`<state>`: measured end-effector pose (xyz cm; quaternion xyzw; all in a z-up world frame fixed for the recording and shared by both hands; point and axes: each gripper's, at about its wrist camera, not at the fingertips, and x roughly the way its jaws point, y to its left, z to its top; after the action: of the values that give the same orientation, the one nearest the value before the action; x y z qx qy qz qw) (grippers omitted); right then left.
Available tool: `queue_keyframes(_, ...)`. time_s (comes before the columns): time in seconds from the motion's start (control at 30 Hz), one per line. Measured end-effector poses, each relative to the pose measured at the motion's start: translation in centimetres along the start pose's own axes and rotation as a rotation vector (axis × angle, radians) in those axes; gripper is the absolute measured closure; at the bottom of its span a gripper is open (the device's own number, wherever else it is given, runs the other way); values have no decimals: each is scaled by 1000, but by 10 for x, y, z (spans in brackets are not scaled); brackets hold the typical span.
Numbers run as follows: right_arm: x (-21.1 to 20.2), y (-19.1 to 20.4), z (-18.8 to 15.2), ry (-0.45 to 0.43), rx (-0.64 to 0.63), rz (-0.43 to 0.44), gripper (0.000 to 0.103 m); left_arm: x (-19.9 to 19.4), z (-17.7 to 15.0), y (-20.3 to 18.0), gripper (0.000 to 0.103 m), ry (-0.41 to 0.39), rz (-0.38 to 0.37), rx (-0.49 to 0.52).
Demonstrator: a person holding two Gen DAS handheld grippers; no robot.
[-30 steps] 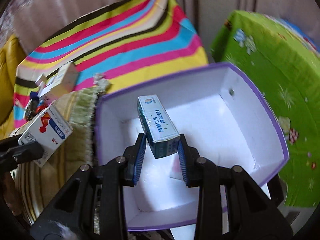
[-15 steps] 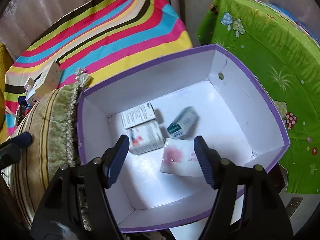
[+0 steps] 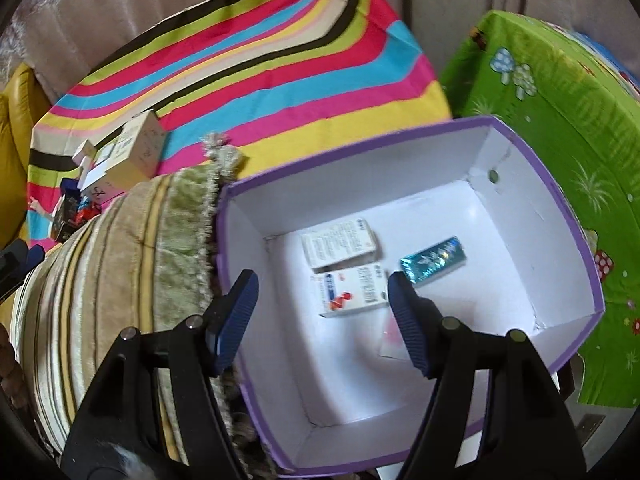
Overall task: Organize rigid objects
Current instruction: 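Move both tools back over the pile on the cloth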
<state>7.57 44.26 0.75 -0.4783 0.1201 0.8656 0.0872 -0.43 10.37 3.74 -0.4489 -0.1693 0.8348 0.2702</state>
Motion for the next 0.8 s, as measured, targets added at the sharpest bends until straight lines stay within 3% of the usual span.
queue_keyframes(0.37,-3,48,24,-28,-54,37,32,-56,9,97,43,-100,153,-143)
queue_keyframes(0.57,14,83,42,-7,-62,79,32,-47,38,124,43,-25,317,-89)
queue_keyframes(0.8,27,130,70,-32,-111,93,32,-23,63,140,43,30,396,-21)
